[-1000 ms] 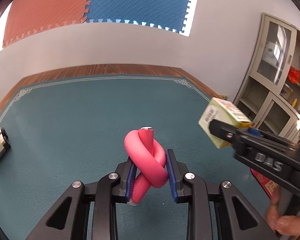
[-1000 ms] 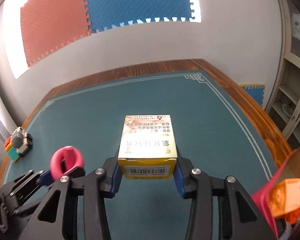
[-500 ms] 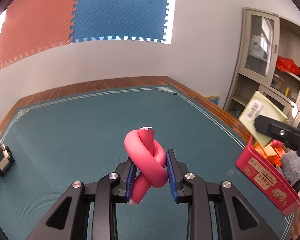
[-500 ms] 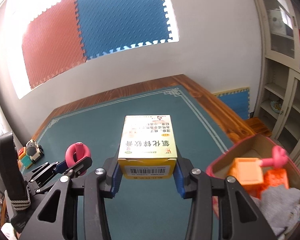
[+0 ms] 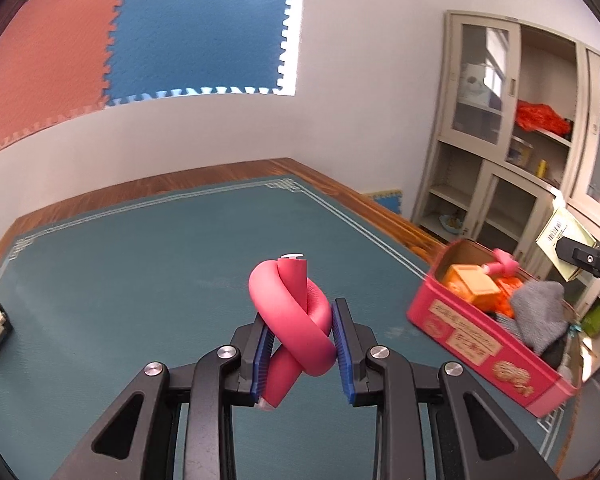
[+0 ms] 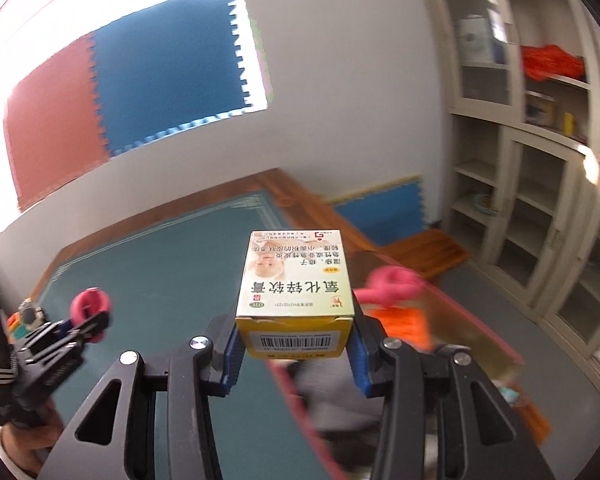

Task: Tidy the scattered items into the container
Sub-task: 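Carry the yellow box into the red tin and open while the left gripper carries the pink knot over, then lower the pink knot into the red tin and open the left gripper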

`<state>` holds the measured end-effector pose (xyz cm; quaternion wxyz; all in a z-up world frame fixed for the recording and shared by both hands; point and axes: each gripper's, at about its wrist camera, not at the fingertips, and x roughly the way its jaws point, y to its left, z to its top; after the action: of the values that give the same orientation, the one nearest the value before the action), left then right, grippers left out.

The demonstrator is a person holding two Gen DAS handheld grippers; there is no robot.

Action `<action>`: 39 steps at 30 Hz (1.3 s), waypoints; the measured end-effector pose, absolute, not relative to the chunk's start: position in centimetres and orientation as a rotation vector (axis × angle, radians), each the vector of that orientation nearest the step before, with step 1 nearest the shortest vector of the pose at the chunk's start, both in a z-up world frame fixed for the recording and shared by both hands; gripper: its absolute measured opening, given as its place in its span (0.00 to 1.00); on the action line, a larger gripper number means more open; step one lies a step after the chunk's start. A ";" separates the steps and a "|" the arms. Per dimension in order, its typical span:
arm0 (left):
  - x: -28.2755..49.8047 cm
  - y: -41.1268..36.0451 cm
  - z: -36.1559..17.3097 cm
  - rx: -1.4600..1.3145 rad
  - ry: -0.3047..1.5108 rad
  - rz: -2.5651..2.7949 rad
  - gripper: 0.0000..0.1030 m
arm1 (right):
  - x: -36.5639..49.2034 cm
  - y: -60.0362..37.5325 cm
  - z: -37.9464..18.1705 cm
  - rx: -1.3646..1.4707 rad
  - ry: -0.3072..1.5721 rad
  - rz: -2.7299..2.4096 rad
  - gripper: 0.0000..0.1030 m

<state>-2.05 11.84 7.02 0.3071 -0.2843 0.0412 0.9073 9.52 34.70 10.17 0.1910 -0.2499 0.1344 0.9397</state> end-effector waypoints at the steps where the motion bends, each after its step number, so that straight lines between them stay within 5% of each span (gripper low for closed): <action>1: -1.7 12.3 7.0 -0.755 0.112 2.387 0.29 | 10.3 35.6 10.1 -0.698 0.388 2.615 0.46; 18: 2.0 20.9 7.7 -0.788 0.118 2.201 0.29 | 13.5 42.4 6.2 -0.828 0.365 2.476 0.47; 22: 2.4 22.2 8.1 -0.794 0.117 2.169 0.29 | 13.9 42.8 5.4 -0.834 0.351 2.497 0.75; 39: 4.2 28.2 9.2 -0.780 0.151 2.072 0.29 | 17.8 47.2 5.8 -0.666 0.466 2.422 0.75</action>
<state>4.24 28.20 9.16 0.4452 -0.3148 0.0610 0.8360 17.83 47.18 5.84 0.2892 -0.2495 0.1748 0.9075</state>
